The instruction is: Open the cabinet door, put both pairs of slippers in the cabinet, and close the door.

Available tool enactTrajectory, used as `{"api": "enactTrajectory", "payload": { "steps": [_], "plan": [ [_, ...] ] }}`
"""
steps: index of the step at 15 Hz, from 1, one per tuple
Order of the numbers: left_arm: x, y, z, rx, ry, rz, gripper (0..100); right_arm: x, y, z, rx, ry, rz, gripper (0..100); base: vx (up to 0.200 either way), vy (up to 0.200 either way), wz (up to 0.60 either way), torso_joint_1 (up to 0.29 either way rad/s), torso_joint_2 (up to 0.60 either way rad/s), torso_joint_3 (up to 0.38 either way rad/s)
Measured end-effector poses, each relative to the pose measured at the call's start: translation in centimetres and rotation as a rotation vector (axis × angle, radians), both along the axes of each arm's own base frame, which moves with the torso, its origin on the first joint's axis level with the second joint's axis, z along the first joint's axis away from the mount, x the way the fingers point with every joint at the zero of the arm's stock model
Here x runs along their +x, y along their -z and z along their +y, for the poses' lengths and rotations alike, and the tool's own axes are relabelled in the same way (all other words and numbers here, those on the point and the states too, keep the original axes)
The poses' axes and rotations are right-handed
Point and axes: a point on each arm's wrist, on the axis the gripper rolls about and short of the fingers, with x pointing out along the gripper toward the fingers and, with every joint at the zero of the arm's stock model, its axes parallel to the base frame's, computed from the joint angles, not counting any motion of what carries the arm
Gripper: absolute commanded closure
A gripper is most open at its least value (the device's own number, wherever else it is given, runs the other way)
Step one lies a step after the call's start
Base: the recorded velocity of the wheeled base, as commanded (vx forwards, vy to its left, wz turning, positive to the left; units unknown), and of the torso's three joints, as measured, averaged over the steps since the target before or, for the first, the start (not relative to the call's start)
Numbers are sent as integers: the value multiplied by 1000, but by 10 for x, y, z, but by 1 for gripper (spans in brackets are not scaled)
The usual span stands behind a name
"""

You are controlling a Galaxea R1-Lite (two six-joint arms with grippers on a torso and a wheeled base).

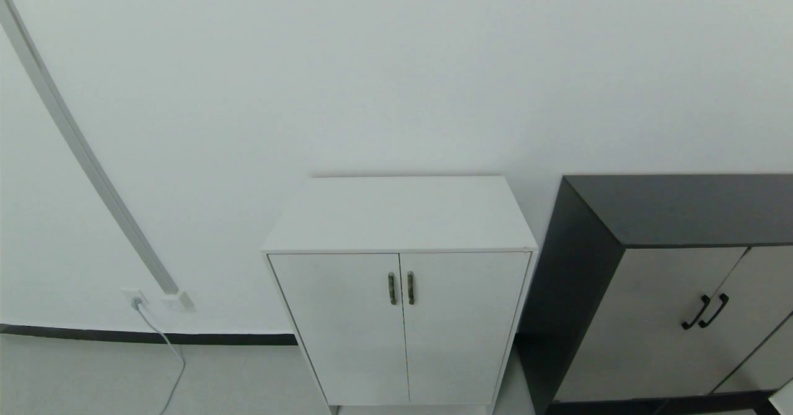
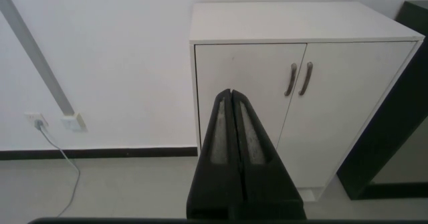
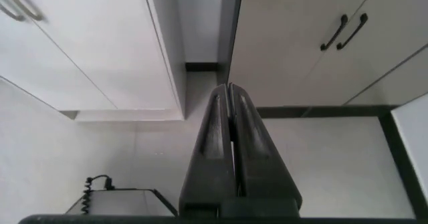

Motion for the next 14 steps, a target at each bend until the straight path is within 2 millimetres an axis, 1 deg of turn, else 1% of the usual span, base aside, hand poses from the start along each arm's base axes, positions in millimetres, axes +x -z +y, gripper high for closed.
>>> {"api": "enactTrajectory", "payload": {
  "steps": [3,5,9,14],
  "plan": [
    [0,0,0,0,0,0,100,-24,14,-4,21,-59,-1,100,0,0,0,0,0,0],
    [0,0,0,0,0,0,100,-33,16,-5,37,-78,-46,100,0,0,0,0,0,0],
    [0,0,0,-1,0,0,100,-41,14,-7,36,-115,-139,100,0,0,0,0,0,0],
    [0,0,0,0,0,0,100,-42,13,-8,7,-142,-156,100,0,0,0,0,0,0]
  ]
}}
